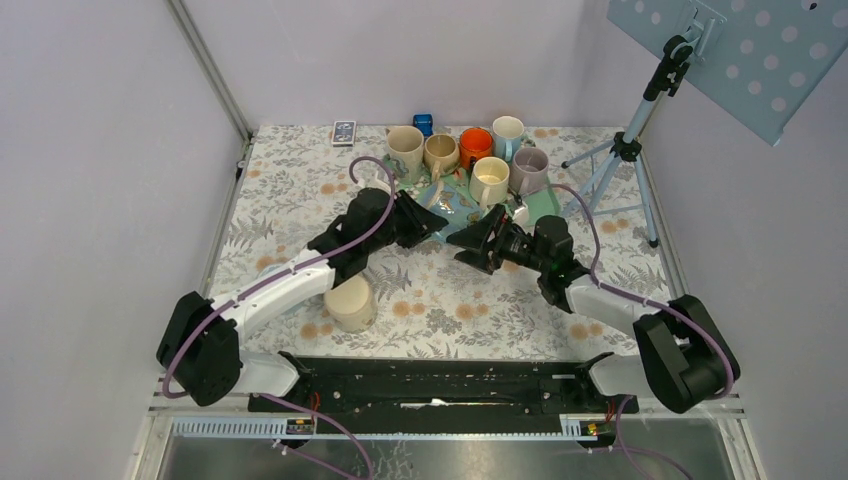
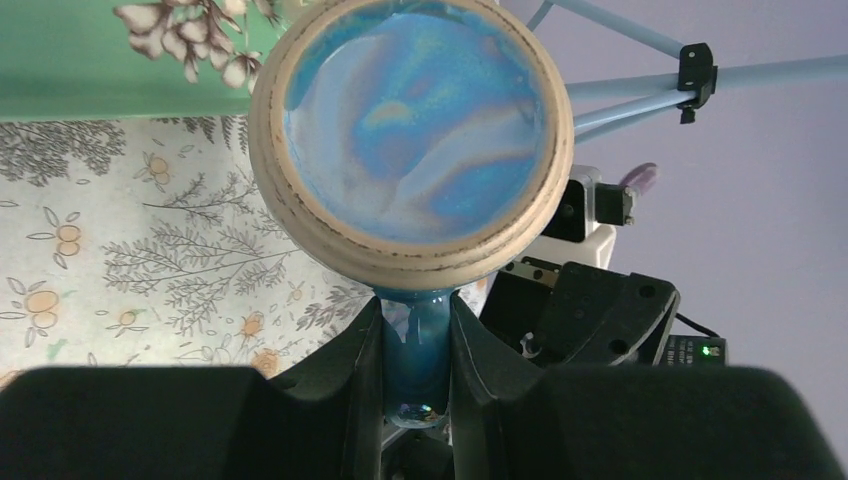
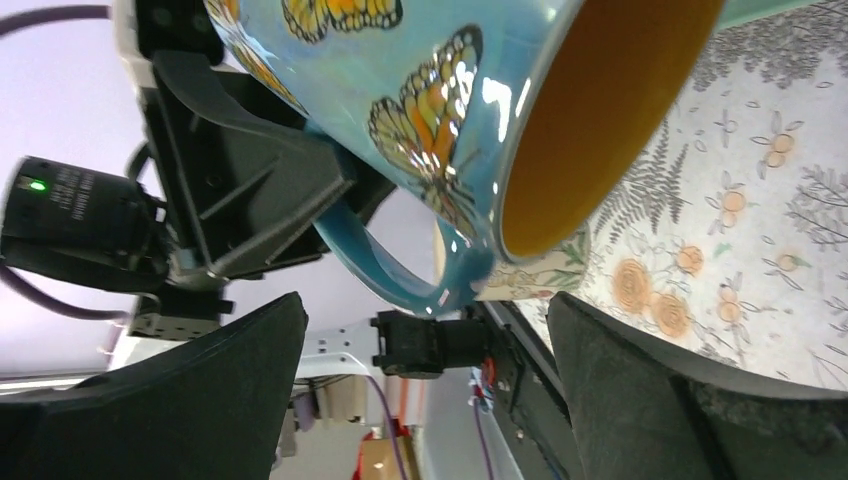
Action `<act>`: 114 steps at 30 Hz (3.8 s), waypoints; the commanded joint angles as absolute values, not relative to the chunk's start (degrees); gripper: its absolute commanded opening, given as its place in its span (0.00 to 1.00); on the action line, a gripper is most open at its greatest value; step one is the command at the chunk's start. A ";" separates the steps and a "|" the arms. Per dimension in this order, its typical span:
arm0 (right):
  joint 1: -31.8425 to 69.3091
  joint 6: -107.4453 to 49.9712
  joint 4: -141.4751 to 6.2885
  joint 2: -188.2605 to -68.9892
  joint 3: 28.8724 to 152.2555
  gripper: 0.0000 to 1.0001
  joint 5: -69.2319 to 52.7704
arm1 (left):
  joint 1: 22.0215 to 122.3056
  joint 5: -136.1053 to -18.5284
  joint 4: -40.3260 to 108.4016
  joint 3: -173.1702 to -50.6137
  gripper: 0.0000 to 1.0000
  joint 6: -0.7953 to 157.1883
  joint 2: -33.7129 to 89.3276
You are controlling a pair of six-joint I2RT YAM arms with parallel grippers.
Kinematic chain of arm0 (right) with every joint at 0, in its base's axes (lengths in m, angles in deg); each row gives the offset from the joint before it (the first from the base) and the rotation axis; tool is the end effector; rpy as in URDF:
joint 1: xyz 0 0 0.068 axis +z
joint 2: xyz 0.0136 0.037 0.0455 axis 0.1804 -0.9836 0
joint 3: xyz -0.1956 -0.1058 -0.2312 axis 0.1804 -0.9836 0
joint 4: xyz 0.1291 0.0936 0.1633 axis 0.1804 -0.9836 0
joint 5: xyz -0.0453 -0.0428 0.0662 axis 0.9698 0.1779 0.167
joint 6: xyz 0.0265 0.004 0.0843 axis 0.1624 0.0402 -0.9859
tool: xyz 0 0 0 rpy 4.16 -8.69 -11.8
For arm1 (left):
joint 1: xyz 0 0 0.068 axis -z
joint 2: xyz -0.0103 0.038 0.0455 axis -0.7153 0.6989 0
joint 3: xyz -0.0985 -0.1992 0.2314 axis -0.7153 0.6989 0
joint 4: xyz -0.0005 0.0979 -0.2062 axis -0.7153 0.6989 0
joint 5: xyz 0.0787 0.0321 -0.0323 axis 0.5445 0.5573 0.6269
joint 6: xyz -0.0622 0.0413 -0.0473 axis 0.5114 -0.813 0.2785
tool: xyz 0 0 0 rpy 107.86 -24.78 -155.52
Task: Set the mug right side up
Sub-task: Turn over the cup at the center of the board, then place the cup on the tray.
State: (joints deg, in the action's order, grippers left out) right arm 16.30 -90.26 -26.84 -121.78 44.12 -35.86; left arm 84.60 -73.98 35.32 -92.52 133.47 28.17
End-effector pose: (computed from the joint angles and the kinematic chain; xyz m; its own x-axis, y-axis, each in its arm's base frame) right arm 0.2145 0.1587 0.2976 -0.8467 0.4235 -0.3221 -0.2545 0.2094 0.9441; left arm 0.2292 -0.1938 0.3334 -0.7479 -0.5735 -0.3344 0.0008 0.5029 -0.8644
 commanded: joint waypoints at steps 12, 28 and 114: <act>16.83 -115.35 13.18 -134.80 40.70 0.71 -34.99 | 83.97 -81.26 11.02 -88.79 0.00 144.85 29.59; 16.98 -119.83 19.31 -138.95 42.36 0.42 -33.44 | 83.94 -83.64 6.64 -84.11 0.00 148.18 29.03; 18.97 -44.87 -79.82 -151.66 99.60 0.00 -6.13 | 79.03 -67.69 41.76 -86.42 0.99 114.08 8.70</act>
State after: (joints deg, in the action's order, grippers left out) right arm 17.33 -49.93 -80.52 -150.85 93.78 -10.09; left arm 79.47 -68.37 43.08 -84.80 115.39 10.20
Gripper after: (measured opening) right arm 0.305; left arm 0.987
